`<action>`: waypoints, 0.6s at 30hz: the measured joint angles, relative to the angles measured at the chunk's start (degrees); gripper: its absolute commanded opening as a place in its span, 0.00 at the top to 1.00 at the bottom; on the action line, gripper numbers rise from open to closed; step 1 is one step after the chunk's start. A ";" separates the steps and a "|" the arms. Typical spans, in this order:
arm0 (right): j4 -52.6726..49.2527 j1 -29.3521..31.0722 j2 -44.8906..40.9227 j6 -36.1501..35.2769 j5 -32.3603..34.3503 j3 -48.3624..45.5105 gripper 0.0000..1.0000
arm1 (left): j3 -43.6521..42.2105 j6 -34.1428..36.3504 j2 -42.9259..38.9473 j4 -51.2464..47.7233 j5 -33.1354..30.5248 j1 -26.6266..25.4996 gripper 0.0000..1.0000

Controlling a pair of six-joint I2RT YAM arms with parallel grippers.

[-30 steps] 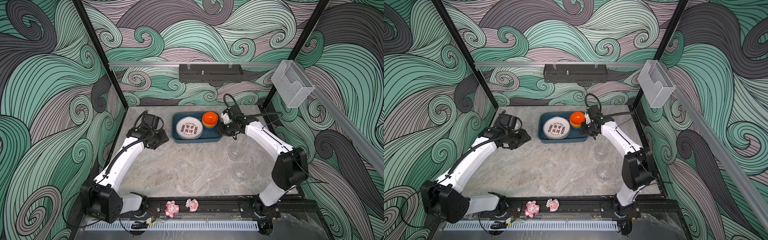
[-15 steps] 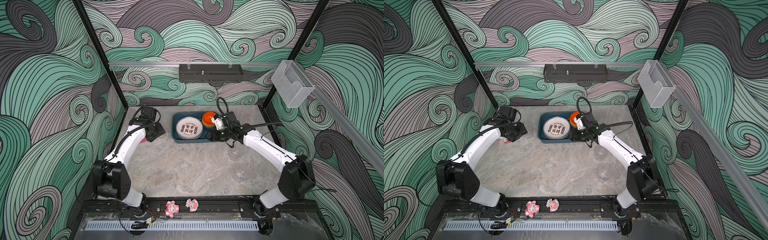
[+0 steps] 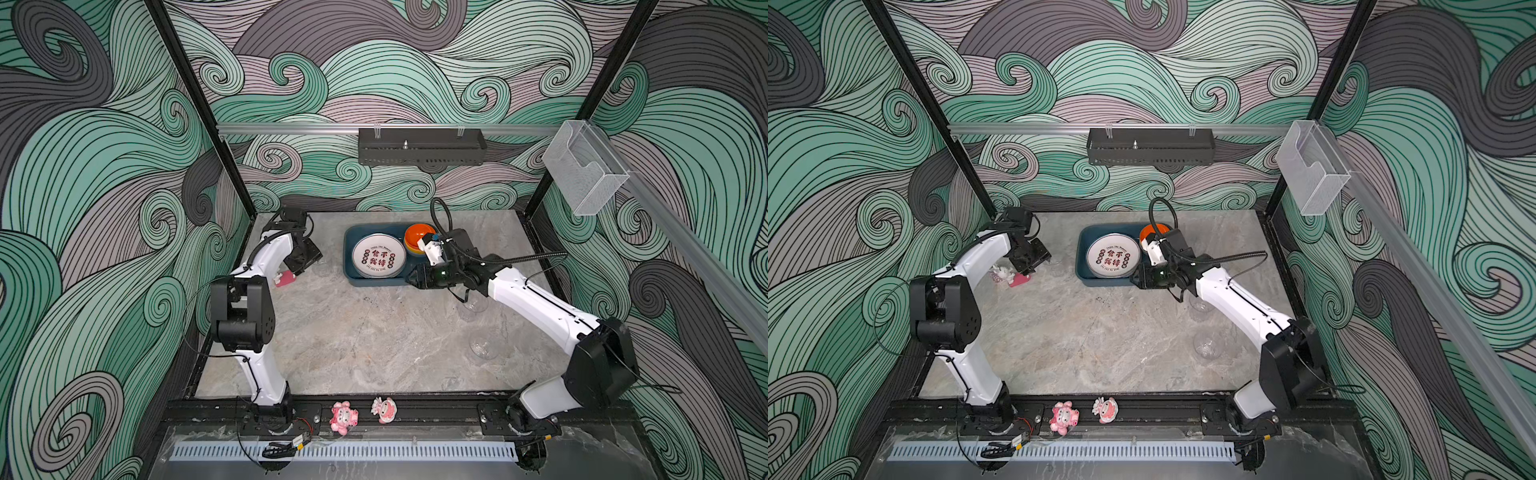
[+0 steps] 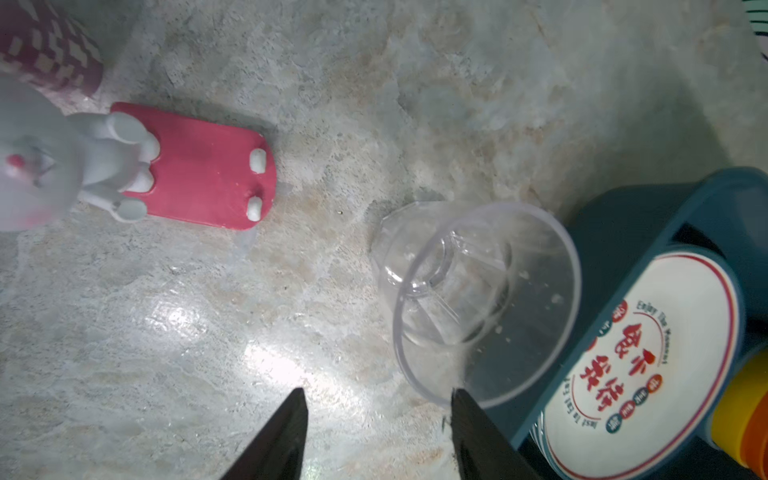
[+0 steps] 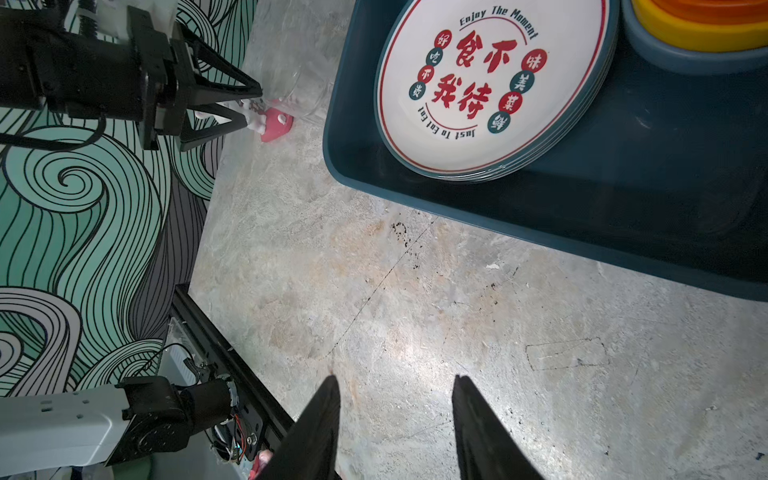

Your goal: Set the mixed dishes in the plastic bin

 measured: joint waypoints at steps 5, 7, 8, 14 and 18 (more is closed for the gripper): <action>-0.04 -0.02 -0.11 -0.52 0.22 -1.31 0.55 | 0.31 -0.42 2.01 0.52 0.04 0.44 0.44; -0.07 -0.02 -0.09 -0.55 0.24 -1.60 0.55 | 0.98 -0.44 2.64 0.72 0.13 0.46 0.45; -0.04 -0.02 -0.09 -0.55 0.26 -1.64 0.55 | 1.36 -0.46 2.97 0.85 0.15 0.48 0.47; 0.00 -0.02 -0.11 -0.57 0.46 -1.81 0.55 | 1.88 -0.66 5.03 1.66 0.94 0.57 0.55; 0.02 0.00 -0.11 -0.55 0.68 -1.84 0.55 | 1.88 -0.81 6.34 1.79 1.62 0.57 0.63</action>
